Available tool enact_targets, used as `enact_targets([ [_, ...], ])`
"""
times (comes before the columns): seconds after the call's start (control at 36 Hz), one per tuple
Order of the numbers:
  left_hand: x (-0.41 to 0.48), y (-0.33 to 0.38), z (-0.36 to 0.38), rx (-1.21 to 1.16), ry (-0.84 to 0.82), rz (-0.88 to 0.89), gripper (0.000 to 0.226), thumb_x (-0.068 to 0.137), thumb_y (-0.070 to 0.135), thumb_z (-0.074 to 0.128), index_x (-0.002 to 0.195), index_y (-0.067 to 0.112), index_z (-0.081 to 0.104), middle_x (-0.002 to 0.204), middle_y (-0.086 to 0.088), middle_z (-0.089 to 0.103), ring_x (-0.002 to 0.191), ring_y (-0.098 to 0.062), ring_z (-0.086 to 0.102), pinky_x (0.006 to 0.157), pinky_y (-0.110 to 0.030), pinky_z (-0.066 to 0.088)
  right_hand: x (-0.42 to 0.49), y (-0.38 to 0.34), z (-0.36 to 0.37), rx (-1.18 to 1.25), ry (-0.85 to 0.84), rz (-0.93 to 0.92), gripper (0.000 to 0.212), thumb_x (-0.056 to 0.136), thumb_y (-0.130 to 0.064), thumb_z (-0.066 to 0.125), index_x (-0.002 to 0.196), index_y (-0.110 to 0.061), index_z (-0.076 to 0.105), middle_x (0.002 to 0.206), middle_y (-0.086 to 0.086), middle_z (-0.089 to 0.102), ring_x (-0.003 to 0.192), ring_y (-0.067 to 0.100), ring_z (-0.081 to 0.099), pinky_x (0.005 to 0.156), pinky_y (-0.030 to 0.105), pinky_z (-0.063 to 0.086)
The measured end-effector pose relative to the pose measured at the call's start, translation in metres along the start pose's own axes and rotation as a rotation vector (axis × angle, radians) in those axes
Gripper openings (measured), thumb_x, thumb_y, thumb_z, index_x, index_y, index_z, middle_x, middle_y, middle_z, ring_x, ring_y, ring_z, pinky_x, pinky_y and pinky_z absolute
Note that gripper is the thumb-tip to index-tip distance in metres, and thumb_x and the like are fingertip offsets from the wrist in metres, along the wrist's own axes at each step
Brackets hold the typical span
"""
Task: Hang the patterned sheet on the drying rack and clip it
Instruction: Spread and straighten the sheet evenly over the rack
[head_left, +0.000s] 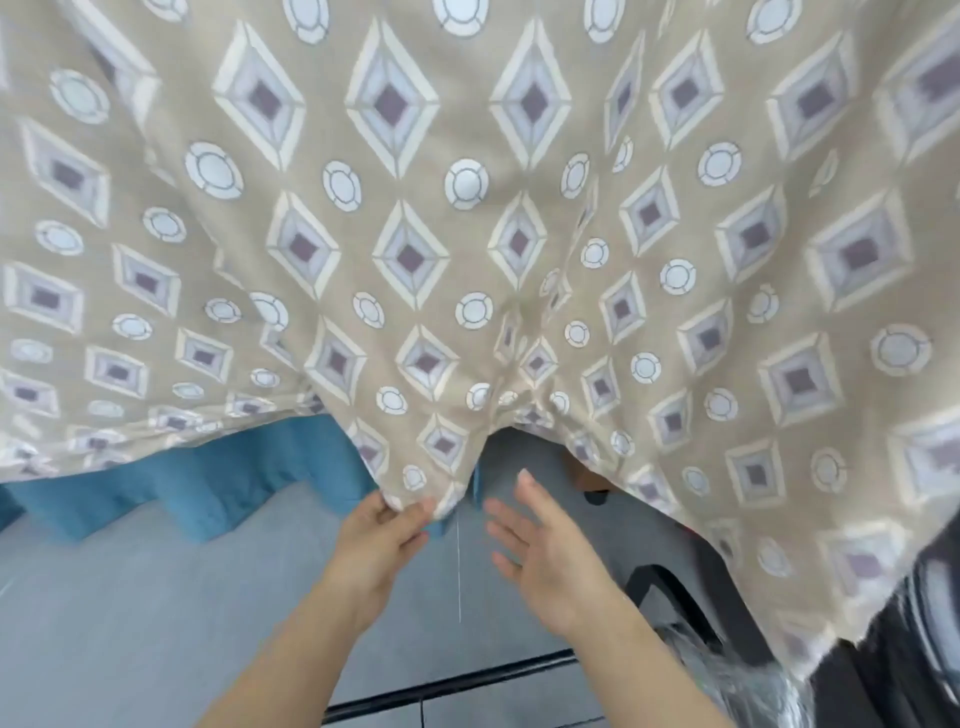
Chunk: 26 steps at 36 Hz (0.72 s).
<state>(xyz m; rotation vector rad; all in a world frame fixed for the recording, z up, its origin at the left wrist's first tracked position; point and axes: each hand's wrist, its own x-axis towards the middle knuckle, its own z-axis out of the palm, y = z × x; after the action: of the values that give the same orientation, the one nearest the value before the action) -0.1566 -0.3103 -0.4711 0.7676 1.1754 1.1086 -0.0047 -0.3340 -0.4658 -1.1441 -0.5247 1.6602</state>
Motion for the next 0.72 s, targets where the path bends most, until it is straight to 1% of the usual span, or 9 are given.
enact_targets([
  [0.08,-0.020,-0.001,-0.002,0.081,-0.094,-0.037,0.015,0.086,0.001,0.061,0.090,0.016,0.060,0.082,0.004,0.064,0.085,-0.009,0.056,0.081,-0.023,0.043,0.003,0.008,0.026,-0.075,-0.148,-0.012,0.033,0.079,-0.041,0.060,0.110,-0.027,0.059,0.114,-0.002,0.066,0.106,0.012,0.058,0.089,0.030,0.039],
  [0.17,-0.029,0.002,-0.015,0.084,-0.172,-0.096,0.019,0.078,0.004,0.070,0.090,0.016,0.060,0.083,0.006,0.067,0.090,-0.011,0.056,0.081,-0.026,0.043,0.008,0.004,0.039,0.093,-0.130,-0.087,0.025,0.089,-0.013,0.055,0.113,-0.011,0.060,0.107,0.009,0.068,0.093,0.020,0.064,0.075,0.026,0.050],
  [0.25,-0.026,0.016,-0.029,-0.204,-0.154,-0.200,0.017,0.083,0.020,0.063,0.100,0.020,0.061,0.101,0.000,0.066,0.098,-0.015,0.057,0.081,-0.029,0.043,0.012,-0.003,0.036,0.324,-0.145,-0.133,0.031,0.090,-0.002,0.048,0.120,-0.002,0.057,0.106,0.012,0.069,0.083,0.020,0.070,0.068,0.028,0.057],
  [0.36,-0.010,0.039,-0.034,-0.518,-0.050,-0.268,0.046,0.089,0.049,0.048,0.122,0.018,0.046,0.113,-0.013,0.059,0.105,-0.025,0.057,0.093,-0.036,0.040,0.013,-0.012,0.026,0.351,-0.079,-0.164,0.036,0.093,-0.007,0.046,0.128,-0.005,0.053,0.122,0.015,0.063,0.108,0.026,0.062,0.075,0.034,0.057],
  [0.47,0.008,0.053,-0.024,-0.617,0.048,-0.211,0.051,0.082,0.053,0.058,0.118,0.018,0.047,0.123,-0.005,0.054,0.116,-0.023,0.054,0.102,-0.039,0.037,0.021,-0.024,0.009,0.369,-0.010,-0.103,0.053,0.083,-0.008,0.058,0.134,-0.016,0.047,0.125,0.012,0.061,0.115,0.033,0.057,0.056,0.040,0.058],
  [0.56,0.011,0.066,-0.026,-0.722,0.049,-0.065,0.025,0.087,0.039,0.058,0.099,0.017,0.058,0.094,0.001,0.069,0.094,-0.016,0.061,0.092,-0.033,0.045,0.021,-0.029,0.001,0.415,0.012,-0.131,0.093,0.049,-0.014,0.080,0.136,-0.021,0.046,0.125,0.010,0.062,0.113,0.034,0.059,0.085,0.056,0.051],
  [0.61,0.011,0.068,-0.033,-0.717,0.030,0.017,0.017,0.093,0.028,0.053,0.100,0.014,0.059,0.081,0.000,0.073,0.090,-0.016,0.063,0.081,-0.030,0.051,0.020,-0.026,0.000,0.449,-0.054,-0.143,0.111,0.027,-0.018,0.092,0.131,-0.015,0.052,0.124,0.012,0.062,0.114,0.034,0.059,0.098,0.054,0.043],
  [0.67,0.011,0.062,-0.042,-0.657,0.076,0.066,0.014,0.094,0.019,0.051,0.104,0.012,0.059,0.092,-0.002,0.070,0.091,-0.015,0.063,0.078,-0.030,0.054,0.018,-0.020,0.003,0.423,-0.129,-0.126,0.113,0.018,-0.027,0.095,0.124,-0.013,0.059,0.123,0.012,0.063,0.115,0.032,0.058,0.103,0.048,0.039],
  [0.72,0.011,0.053,-0.053,-0.601,0.174,0.101,0.009,0.093,0.014,0.053,0.100,0.013,0.058,0.099,-0.003,0.066,0.089,-0.016,0.064,0.079,-0.032,0.053,0.013,-0.011,0.011,0.347,-0.162,-0.070,0.101,0.026,-0.030,0.094,0.121,-0.014,0.062,0.119,0.011,0.066,0.108,0.030,0.063,0.098,0.044,0.045],
])
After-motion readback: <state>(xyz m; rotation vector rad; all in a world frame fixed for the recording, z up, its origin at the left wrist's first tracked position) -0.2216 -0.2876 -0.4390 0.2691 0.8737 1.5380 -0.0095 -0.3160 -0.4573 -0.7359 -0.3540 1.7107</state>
